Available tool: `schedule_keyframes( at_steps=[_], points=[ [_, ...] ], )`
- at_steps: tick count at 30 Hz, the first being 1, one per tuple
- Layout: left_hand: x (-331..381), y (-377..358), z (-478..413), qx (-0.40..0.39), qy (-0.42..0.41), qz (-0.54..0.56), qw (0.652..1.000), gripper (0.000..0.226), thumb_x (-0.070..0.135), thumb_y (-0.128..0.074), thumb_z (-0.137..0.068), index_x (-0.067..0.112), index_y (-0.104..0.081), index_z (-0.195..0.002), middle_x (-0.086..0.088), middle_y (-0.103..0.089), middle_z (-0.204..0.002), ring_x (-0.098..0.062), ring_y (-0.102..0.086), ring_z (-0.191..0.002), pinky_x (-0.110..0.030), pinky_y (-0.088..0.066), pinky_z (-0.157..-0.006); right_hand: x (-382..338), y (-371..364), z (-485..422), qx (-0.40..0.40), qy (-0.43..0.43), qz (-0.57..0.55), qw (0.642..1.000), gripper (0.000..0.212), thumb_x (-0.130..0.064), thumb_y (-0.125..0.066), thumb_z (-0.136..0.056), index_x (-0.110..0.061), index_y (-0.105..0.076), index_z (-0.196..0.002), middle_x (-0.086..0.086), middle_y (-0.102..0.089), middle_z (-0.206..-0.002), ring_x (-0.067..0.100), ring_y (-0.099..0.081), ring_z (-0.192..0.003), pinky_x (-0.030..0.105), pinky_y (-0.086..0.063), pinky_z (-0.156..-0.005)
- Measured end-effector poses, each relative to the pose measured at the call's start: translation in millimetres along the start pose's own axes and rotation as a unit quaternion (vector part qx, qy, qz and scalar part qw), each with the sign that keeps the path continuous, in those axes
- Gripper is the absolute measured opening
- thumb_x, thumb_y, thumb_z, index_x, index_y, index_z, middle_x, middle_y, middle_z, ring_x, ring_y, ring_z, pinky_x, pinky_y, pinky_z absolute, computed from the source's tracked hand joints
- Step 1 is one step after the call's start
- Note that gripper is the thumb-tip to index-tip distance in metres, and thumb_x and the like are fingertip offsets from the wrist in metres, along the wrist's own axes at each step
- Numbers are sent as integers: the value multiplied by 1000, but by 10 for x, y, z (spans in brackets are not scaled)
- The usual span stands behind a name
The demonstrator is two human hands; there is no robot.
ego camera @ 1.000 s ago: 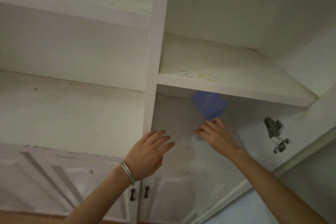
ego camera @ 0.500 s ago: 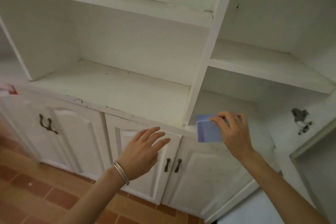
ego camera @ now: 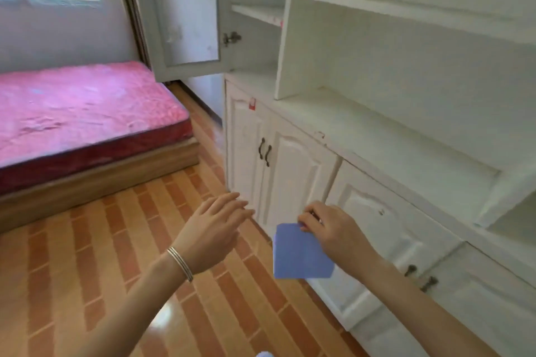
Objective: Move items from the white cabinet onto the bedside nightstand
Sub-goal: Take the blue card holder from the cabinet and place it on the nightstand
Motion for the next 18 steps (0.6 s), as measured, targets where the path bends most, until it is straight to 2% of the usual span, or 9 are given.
schedule_keyframes(
  at_steps=[3,4,6,7,10,12,15,18],
  points=[
    [-439,88,475,-6,68,-41,997,48,24,-42,-75,18,-63,-117,-2,-61,-121,-21,-43,-122,-34,-31,-98,-327,-360,-577,-47,12,-53,997,3,-19,-53,-90,-19,-53,-87,-8,-50,-76,5,-43,-62,19,-27,-58],
    [-577,105,618,-9,93,-53,994,48,24,-41,-75,18,-62,-117,-1,-61,-121,-21,-44,-121,-34,-30,-98,-440,-441,-745,-43,26,-64,997,10,-18,-59,-85,-19,-50,-89,-8,-49,-75,6,-40,-62,19,-28,-57],
    [-829,143,869,-9,133,-70,989,46,23,-44,-74,19,-62,-116,-1,-62,-120,-22,-46,-120,-33,-30,-97,-787,-574,-1005,-7,151,-59,987,29,-2,-63,-69,-16,-47,-89,1,-52,-73,17,-41,-61,24,-31,-53],
    [-937,163,971,-7,148,-78,986,45,21,-49,-73,19,-62,-116,-1,-62,-119,-22,-46,-119,-33,-31,-97,-891,-684,-1111,9,198,-38,979,31,2,-60,-66,-15,-47,-89,4,-52,-72,20,-42,-61,27,-32,-53],
    [-1284,188,1203,-22,201,-97,974,51,18,-74,-63,21,-65,-112,0,-64,-115,-22,-53,-116,-35,-41,-95,-1139,-979,-1555,38,258,-36,965,13,-1,-46,-78,-13,-47,-82,4,-50,-69,21,-46,-58,27,-33,-51],
    [-1525,153,1322,-40,243,-98,964,58,16,-82,-55,21,-67,-110,2,-65,-112,-22,-56,-114,-34,-44,-93,-1283,-1248,-1839,17,286,-61,956,13,-3,-41,-83,-15,-45,-80,2,-49,-69,19,-47,-58,27,-36,-50],
    [-1840,134,1469,-47,285,-111,951,57,17,-82,-55,23,-67,-110,6,-66,-110,-19,-57,-112,-32,-46,-91,-1465,-1598,-2233,-17,331,-97,939,16,1,-52,-78,-15,-52,-80,-1,-50,-71,16,-49,-59,26,-42,-49],
    [-2137,118,1632,-34,316,-145,937,43,19,-61,-68,25,-66,-110,7,-66,-109,-18,-55,-113,-30,-39,-95,-1676,-1867,-2660,-37,367,-144,918,17,-3,-43,-82,-13,-55,-82,-2,-50,-71,15,-50,-57,25,-43,-44]
  ],
)
Point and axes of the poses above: each hand's wrist, its own z-axis away from the middle knuckle, its own y-axis out of the back of the hand, x = y × z, the point moved 8 cm from there along -z, towards the middle knuckle
